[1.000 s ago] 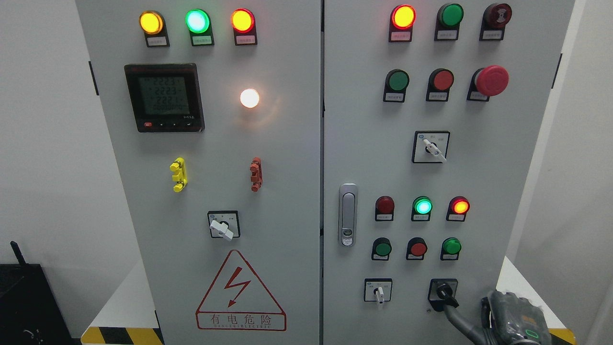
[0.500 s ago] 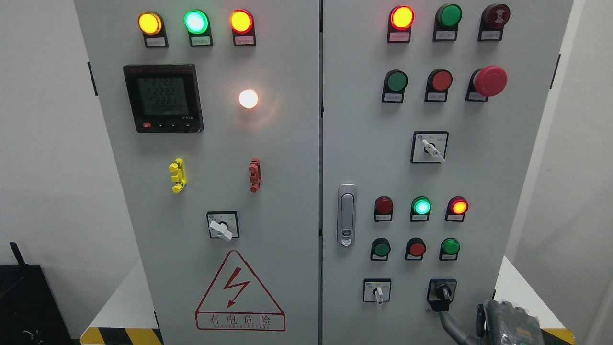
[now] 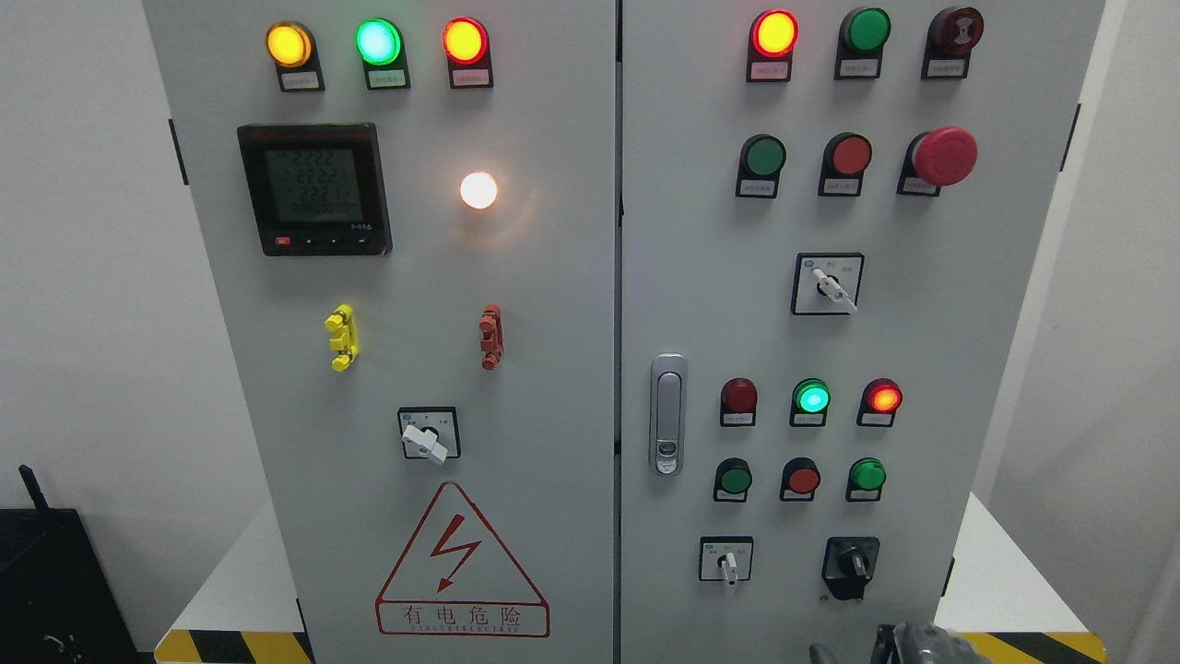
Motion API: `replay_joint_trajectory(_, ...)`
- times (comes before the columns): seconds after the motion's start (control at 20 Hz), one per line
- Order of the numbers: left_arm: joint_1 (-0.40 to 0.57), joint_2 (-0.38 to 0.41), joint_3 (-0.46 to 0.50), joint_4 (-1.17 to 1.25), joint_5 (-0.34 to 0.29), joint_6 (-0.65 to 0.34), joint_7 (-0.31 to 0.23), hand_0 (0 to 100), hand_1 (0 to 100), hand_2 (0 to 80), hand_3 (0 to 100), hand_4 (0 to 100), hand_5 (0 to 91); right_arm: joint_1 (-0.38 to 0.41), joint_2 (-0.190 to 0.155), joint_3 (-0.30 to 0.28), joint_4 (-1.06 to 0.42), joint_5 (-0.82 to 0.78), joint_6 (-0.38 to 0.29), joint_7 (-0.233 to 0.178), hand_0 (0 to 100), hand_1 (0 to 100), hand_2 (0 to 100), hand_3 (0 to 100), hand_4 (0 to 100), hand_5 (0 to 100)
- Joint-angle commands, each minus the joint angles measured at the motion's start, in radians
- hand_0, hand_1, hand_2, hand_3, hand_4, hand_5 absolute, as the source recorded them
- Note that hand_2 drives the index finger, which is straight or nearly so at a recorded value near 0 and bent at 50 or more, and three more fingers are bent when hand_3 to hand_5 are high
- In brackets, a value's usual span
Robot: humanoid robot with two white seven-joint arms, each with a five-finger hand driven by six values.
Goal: Flip black knob to close circuit
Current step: 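Release the knob and lower the right hand away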
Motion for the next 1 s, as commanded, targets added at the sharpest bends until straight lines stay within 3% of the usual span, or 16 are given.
replay_joint_trajectory(0.0,0.000,0.000,0.011,0.000,0.008,0.000,0.000,0,0,0.0,5,3,0.0,0.174,0.058,-0.130,-0.078,-0.370,-0.195,0.018,0,5,30,51,42,26)
replay_joint_trajectory(0.1,0.000,0.000,0.011,0.000,0.008,0.000,0.000,0,0,0.0,5,3,0.0,0.233,0.056,-0.173,-0.107,-0.525,-0.214,0.057,0,6,18,35,31,14)
replay_joint_trajectory(0.25,0.000,0.000,0.011,0.000,0.008,0.000,0.000,0,0,0.0,5,3,0.0,0.285,0.059,-0.193,-0.133,-0.815,-0.226,0.194,0,4,3,16,15,1)
replay_joint_trajectory(0.35,0.000,0.000,0.011,0.000,0.008,0.000,0.000,0,0,0.0,5,2,0.0,0.302,0.059,-0.206,-0.132,-0.935,-0.218,0.239,0,1,0,9,8,0)
replay_joint_trajectory(0.6,0.000,0.000,0.011,0.000,0.008,0.000,0.000,0,0,0.0,5,2,0.0,0.310,0.056,-0.206,-0.127,-1.115,-0.206,0.295,0,0,0,4,2,0)
replay_joint_trajectory(0.95,0.000,0.000,0.011,0.000,0.008,0.000,0.000,0,0,0.0,5,3,0.0,0.316,0.056,-0.195,-0.126,-1.123,-0.203,0.319,0,0,0,3,3,0)
